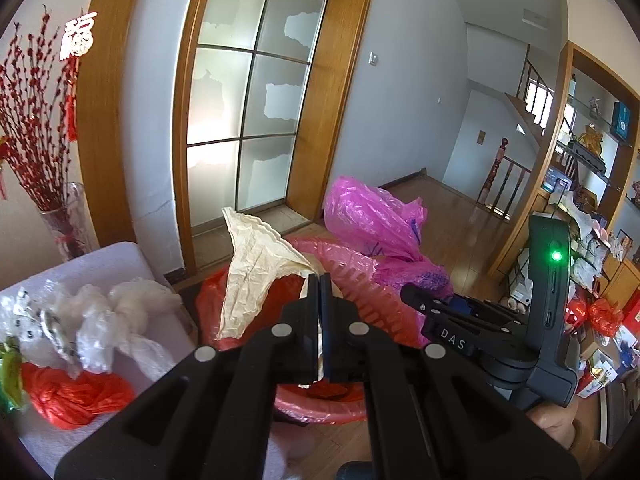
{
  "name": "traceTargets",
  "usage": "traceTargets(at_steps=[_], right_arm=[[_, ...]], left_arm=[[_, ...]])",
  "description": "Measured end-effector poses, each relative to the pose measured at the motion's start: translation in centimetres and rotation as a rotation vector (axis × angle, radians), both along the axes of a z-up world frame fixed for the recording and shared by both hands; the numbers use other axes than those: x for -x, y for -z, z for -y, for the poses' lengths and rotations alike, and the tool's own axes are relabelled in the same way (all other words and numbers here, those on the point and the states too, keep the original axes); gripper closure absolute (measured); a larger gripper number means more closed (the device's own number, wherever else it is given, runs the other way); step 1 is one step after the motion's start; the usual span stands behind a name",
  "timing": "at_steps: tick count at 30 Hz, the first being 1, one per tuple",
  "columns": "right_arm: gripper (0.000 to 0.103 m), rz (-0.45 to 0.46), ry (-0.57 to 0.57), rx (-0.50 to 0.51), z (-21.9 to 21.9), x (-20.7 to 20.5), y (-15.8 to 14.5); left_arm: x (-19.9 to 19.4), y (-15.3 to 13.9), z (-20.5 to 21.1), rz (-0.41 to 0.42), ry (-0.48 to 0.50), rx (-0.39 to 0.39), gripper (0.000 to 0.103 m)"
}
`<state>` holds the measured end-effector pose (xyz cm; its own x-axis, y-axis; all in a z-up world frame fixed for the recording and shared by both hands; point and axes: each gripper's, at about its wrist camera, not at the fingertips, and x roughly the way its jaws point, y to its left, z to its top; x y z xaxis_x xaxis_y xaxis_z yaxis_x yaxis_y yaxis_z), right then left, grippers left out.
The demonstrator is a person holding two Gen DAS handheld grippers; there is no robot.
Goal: Collect trash
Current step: 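Carry pink and beige bags over the basket and open both tools, then move both open tools back toward the remaining bags on the table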
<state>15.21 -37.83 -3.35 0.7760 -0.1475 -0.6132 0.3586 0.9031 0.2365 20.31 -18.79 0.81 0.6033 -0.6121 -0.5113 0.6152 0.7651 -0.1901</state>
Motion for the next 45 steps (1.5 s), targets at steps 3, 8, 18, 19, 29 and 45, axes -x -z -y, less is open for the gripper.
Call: traceTargets(at_steps=[3,8,18,19,29,45], right_arm=[[0.069,-0.01,0.008,-0.012,0.7,-0.5,0.5],[0.066,-0.023,0.01,-0.034,1.8,-1.5,1.2],[0.043,-0.023,0.015,-0.034,2.8,-1.5,2.1],[0.043,-0.022,0.021,-0.032,2.9,-1.3,2.1],[0.043,0.012,-0.05,0.074,-0.2,-0.2,0.1],[0.044,0.039,-0.334,0.092,-13.0,-1.5,-1.7]], left_arm=[[-0.8,1.0,1.1,-0.021,0.016,-0.002,0.1],[-1.7,2.6,3.2,-0.062,0.035,-0.018,0.1],[-3.5,4.5,1.4,-0.116,-0.05,-0.032,0.065],[-3.4,4.4,0.8,-0.112,-0.061,-0.033,0.064],[-0.9,3.0,-5.9,-0.031,-0.242,-0.088,0.052],[2.9,1.1,-22.8,0.016,-0.607,-0.12,0.051]])
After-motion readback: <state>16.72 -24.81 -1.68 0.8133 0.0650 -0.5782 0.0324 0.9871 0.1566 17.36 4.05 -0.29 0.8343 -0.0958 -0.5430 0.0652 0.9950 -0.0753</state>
